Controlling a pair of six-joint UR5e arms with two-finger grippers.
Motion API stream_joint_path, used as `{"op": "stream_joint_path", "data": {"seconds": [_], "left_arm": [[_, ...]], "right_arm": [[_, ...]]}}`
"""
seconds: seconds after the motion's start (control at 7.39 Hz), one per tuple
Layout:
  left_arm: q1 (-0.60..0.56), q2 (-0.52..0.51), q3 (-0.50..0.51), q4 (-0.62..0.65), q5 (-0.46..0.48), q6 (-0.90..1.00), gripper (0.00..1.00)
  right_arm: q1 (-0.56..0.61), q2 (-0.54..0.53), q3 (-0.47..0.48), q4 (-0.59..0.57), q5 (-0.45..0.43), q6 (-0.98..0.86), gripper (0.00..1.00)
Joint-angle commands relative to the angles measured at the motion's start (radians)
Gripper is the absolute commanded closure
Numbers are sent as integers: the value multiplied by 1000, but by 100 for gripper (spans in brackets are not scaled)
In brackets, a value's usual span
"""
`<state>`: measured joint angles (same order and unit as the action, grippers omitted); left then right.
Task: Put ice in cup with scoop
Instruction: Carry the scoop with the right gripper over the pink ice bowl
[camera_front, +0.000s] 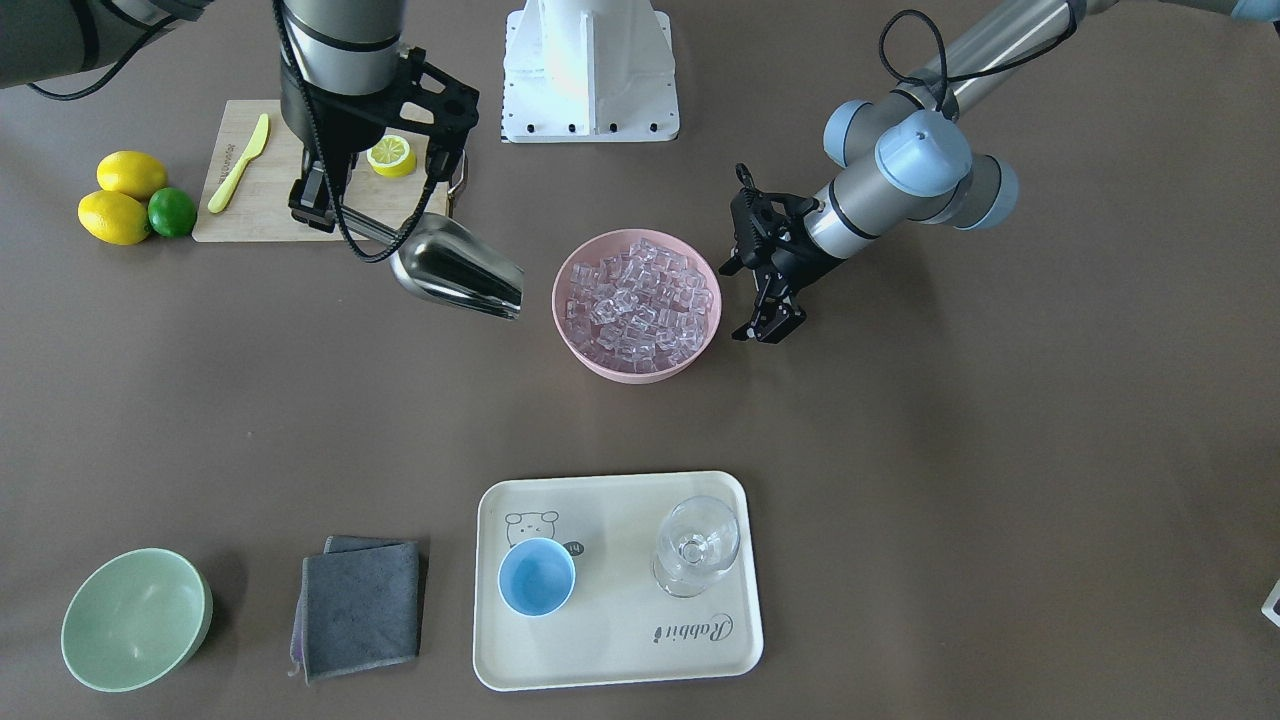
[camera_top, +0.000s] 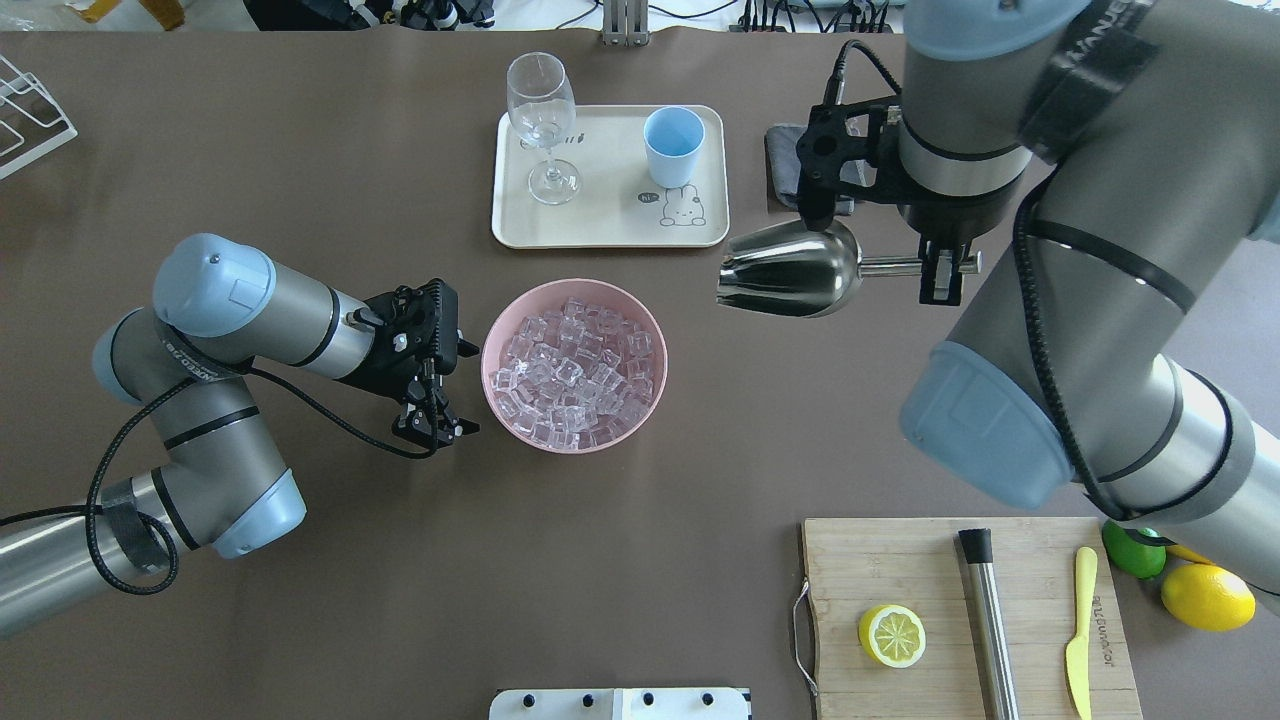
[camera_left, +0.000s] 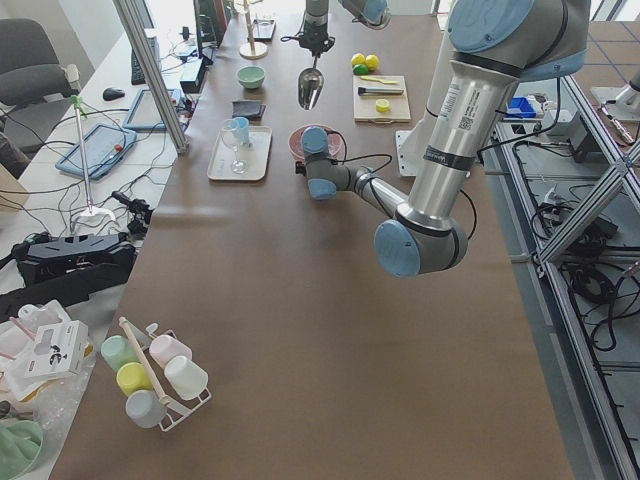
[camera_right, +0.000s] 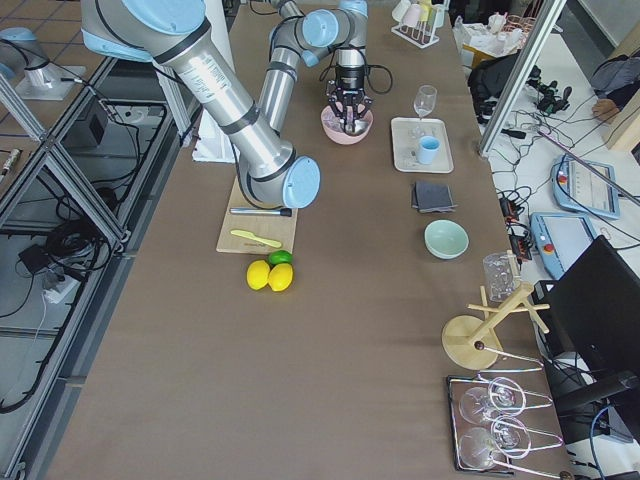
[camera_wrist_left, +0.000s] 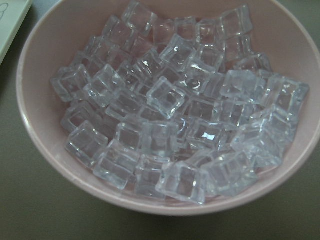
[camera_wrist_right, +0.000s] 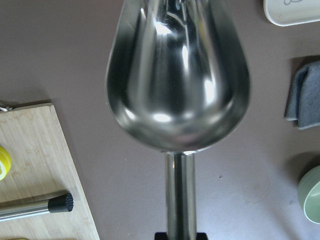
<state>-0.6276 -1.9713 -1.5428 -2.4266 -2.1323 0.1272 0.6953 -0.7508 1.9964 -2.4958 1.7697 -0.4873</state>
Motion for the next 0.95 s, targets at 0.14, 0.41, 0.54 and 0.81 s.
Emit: {"op": "stream_joint_path", "data": {"seconds": [0.14, 0.41, 0.54, 0.81], "left_arm": [[-7, 0, 1, -8, -1, 0, 1], [-9, 0, 1, -11, -1, 0, 1], [-7, 0, 1, -17, -1, 0, 1], [-7, 3, 1, -15, -1, 0, 1]], "right_arm": [[-56, 167, -108, -147, -33, 6, 100], [-95, 183, -161, -149, -79, 7, 100], [-109, 218, -209, -149, -76, 12, 100], [-117, 261, -273, -146, -75, 13, 100]]}}
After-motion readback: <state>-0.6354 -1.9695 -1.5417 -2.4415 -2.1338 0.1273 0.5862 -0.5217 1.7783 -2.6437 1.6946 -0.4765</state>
